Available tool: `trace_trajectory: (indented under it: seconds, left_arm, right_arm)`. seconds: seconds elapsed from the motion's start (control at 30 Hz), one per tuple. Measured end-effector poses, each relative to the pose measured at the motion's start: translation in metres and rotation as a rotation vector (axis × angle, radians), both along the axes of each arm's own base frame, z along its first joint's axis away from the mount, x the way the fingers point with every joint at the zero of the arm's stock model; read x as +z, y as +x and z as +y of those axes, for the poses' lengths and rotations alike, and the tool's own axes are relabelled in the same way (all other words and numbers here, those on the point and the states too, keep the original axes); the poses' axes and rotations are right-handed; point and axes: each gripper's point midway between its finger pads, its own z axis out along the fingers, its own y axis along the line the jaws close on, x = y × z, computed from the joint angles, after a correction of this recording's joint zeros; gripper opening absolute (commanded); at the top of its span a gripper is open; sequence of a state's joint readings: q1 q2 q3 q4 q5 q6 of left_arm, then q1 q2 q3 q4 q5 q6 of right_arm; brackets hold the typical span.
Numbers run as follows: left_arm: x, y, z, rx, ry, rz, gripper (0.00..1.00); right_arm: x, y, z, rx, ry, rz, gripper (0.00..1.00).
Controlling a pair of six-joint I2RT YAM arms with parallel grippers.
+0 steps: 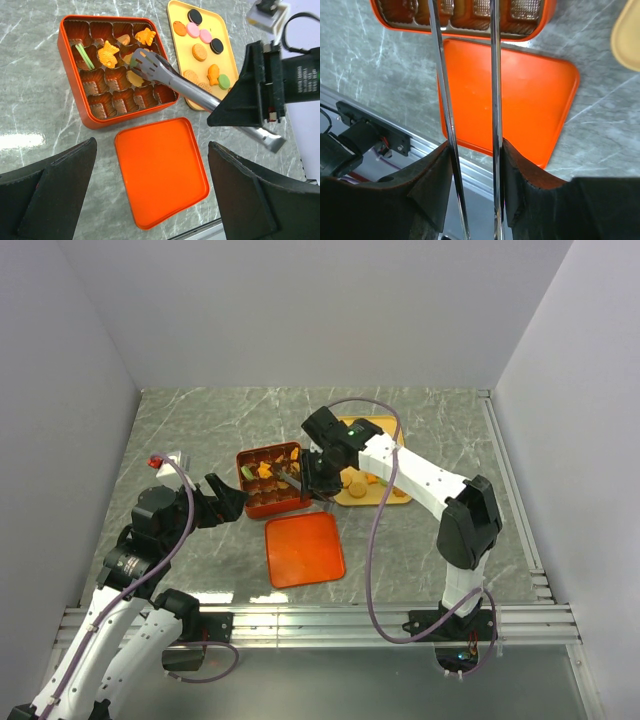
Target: Pack the cookies
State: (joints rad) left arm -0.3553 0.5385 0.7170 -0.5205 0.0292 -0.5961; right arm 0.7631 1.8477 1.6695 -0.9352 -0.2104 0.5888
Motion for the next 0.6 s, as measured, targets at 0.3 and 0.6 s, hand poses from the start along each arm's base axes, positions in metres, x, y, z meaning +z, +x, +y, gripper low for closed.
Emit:
trace_trajectory:
  seconds: [0.3,0.6]
  left_arm:
    - [0.0,0.0,0.0,0.0,0.0,0.0,0.99]
    - [-0.001,0.0,0.0,0.0,0.001,0.002,0.99]
  right_arm:
    - [0.026,0.012,-0.014,-0.038,-0.014,-0.053,0.48]
    - [0.068,0.057,-0.083,-0.212,0.018,-0.143,0.48]
